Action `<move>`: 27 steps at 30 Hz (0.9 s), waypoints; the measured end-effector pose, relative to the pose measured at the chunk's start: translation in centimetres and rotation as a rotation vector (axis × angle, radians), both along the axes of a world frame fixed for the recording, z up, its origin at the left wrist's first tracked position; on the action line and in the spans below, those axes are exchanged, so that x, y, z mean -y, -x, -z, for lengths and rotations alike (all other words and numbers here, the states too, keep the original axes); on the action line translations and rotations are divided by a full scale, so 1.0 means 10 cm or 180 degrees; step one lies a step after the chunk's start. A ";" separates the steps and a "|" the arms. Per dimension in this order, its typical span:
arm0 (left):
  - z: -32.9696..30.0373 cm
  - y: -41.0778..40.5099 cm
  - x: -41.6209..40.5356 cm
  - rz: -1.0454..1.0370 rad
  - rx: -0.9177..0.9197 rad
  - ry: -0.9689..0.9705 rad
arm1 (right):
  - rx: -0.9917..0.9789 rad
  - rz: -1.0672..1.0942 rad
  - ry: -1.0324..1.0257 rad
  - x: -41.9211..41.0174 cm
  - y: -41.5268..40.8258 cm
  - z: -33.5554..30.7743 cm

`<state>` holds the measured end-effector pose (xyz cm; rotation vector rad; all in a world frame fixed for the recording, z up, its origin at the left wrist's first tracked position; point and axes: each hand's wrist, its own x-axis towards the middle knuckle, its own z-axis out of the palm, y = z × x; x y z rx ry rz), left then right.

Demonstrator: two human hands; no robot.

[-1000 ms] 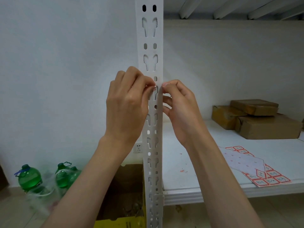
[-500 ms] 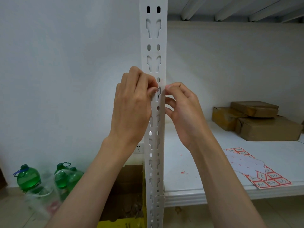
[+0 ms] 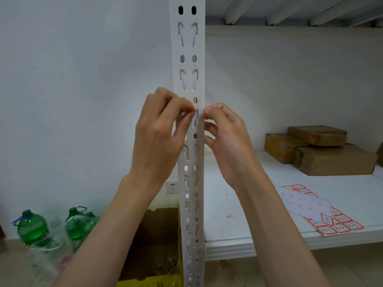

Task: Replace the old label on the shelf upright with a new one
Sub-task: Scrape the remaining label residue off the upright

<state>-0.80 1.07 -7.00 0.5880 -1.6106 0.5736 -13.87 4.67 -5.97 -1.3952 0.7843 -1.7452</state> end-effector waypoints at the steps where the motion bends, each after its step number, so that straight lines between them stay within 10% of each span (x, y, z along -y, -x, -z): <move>1: 0.01 -0.01 0.00 -0.0004 -0.0015 0.0043 | 0.0003 0.0000 0.0002 0.00 0.00 0.00; 27: -0.05 0.07 -0.02 -0.0407 0.0141 0.0382 | 0.0038 -0.0056 -0.0018 0.02 0.01 0.01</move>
